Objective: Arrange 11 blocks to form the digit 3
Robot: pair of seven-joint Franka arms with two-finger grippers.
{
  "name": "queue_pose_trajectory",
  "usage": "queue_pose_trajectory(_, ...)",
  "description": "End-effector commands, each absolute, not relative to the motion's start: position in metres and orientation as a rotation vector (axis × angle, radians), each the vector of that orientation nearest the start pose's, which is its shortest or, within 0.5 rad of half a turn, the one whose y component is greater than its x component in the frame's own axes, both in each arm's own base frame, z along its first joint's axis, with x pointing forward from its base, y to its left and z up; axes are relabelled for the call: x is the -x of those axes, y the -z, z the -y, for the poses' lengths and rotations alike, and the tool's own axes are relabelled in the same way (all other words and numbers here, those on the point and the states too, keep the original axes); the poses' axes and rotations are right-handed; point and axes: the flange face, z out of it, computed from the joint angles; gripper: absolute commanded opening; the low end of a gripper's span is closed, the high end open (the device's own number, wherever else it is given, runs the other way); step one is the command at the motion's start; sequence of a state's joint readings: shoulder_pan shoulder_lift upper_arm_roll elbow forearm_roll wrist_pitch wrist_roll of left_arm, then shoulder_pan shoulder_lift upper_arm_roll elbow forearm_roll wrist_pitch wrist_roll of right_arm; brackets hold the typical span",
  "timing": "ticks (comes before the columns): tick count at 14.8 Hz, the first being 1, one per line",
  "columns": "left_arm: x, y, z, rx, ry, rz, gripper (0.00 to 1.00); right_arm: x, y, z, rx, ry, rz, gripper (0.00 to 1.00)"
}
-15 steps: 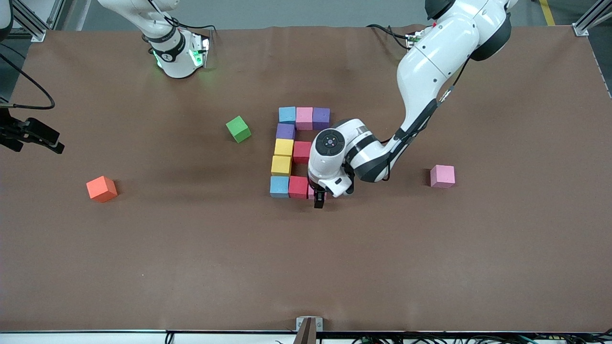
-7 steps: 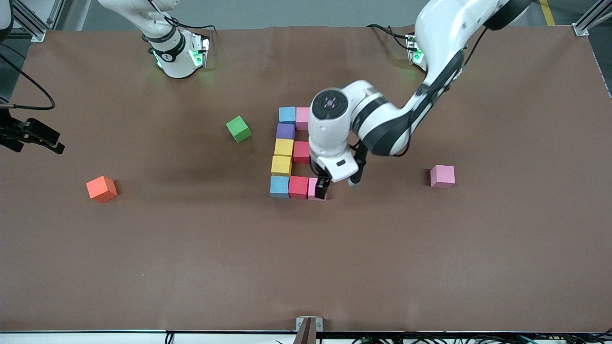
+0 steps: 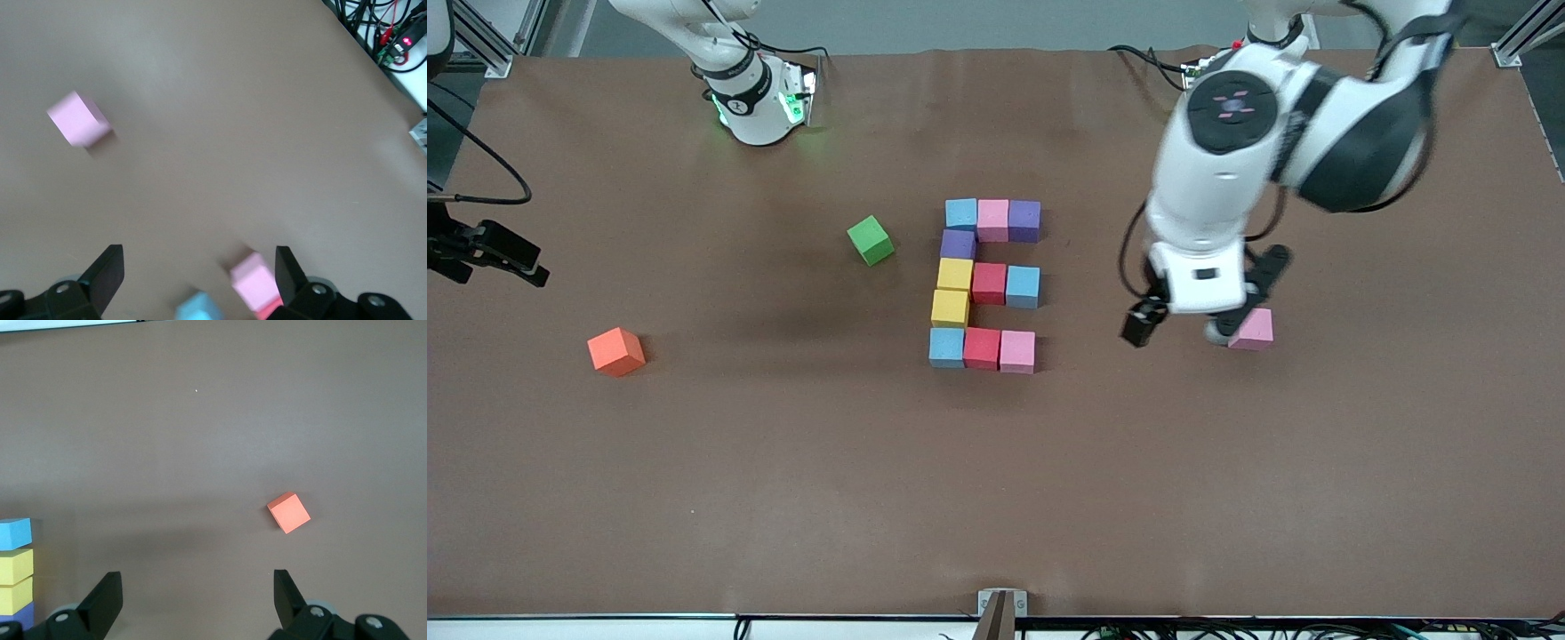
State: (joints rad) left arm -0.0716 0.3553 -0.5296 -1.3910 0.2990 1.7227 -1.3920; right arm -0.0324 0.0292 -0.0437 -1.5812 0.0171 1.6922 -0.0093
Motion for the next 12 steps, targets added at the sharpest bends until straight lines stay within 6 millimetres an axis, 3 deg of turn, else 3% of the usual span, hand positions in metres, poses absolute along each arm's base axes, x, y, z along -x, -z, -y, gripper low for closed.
queue_pose_trajectory(1,-0.586,-0.556,0.241,2.891,0.123,0.942,1.00,-0.574,-0.617,0.040,3.128,0.138,-0.088,1.00)
queue_pose_trajectory(3,-0.588,-0.575,0.194,2.968,0.062,0.722,1.00,-0.575,-0.617,0.037,3.128,0.142,-0.081,1.00)
queue_pose_trajectory(5,-0.581,-0.592,0.146,2.997,0.014,0.515,1.00,-0.575,-0.618,0.034,3.128,0.145,-0.071,1.00)
queue_pose_trajectory(7,-0.566,-0.607,0.112,3.033,-0.028,0.362,1.00,-0.575,-0.618,0.031,3.128,0.142,-0.066,1.00)
queue_pose_trajectory(10,-0.545,-0.617,0.071,3.098,-0.064,0.201,1.00,-0.574,-0.619,0.035,3.128,0.142,-0.076,1.00)
queue_pose_trajectory(12,-0.523,-0.617,0.062,3.123,-0.103,0.130,1.00,-0.574,-0.618,0.033,3.128,0.140,-0.071,1.00)
